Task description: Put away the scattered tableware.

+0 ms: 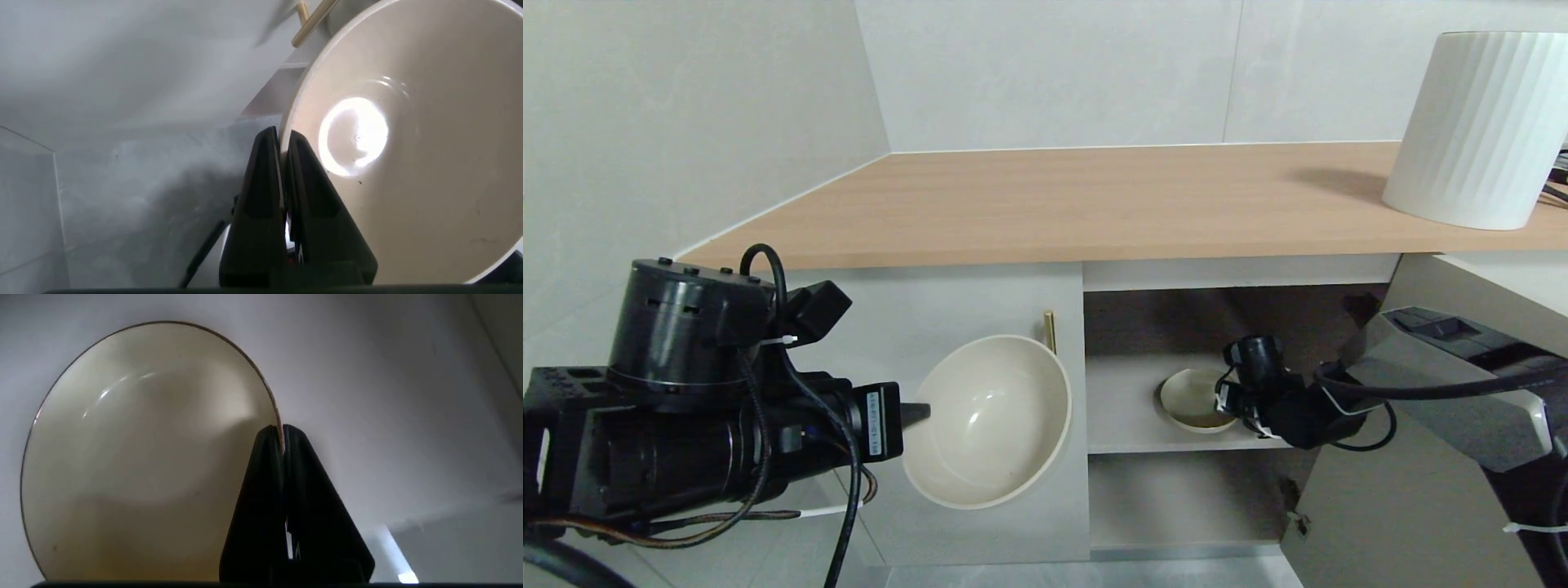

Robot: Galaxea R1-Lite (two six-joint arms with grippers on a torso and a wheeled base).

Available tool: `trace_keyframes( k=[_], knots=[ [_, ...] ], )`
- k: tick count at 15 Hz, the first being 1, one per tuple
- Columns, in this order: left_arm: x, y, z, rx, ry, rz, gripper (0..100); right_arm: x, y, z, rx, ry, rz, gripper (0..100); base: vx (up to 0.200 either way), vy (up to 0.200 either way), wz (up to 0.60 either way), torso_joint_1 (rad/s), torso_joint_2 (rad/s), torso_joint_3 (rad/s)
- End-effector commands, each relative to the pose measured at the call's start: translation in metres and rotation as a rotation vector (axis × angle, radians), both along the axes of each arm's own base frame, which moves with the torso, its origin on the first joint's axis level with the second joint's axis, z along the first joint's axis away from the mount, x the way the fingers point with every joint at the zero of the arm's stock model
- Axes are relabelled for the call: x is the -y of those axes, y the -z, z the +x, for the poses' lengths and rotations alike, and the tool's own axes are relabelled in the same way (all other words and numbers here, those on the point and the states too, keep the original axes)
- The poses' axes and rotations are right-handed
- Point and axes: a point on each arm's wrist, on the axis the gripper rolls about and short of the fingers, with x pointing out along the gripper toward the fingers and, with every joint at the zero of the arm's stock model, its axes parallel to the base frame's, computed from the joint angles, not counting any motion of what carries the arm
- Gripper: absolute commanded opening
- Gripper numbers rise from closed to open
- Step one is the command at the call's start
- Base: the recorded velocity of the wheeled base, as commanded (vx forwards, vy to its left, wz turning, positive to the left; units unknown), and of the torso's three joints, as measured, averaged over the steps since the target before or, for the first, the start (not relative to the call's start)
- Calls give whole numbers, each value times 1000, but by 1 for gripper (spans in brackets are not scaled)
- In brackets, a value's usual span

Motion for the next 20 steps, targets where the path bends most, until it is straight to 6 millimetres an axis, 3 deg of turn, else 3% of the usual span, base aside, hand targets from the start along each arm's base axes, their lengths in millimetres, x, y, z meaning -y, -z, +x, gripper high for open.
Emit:
trace_keyframes(
  k=[1, 7, 8, 12, 14, 20],
  knots=[
    [1, 3, 2, -10, 0, 5, 0, 2, 8, 6, 1, 17, 5, 0, 0, 0, 0, 0, 0, 0],
    [3, 4, 3, -17, 5, 8, 0, -1, 6, 8, 13, 13, 12, 0, 0, 0, 0, 0, 0, 0],
    [3, 5, 3, -19, 5, 9, 0, -2, 4, 9, 20, 14, 16, 100, 0, 0, 0, 0, 0, 0],
    [5, 8, 4, -29, 11, 15, 0, -7, -11, 5, 49, 15, 46, 100, 0, 0, 0, 0, 0, 0],
    [10, 14, 9, -52, 19, 24, 0, -12, -42, -15, 62, -18, 62, 100, 0, 0, 0, 0, 0, 0],
    [56, 47, 12, -147, 122, 120, 0, -40, -167, -131, -7, -363, 179, 100, 0, 0, 0, 0, 0, 0]
  ],
)
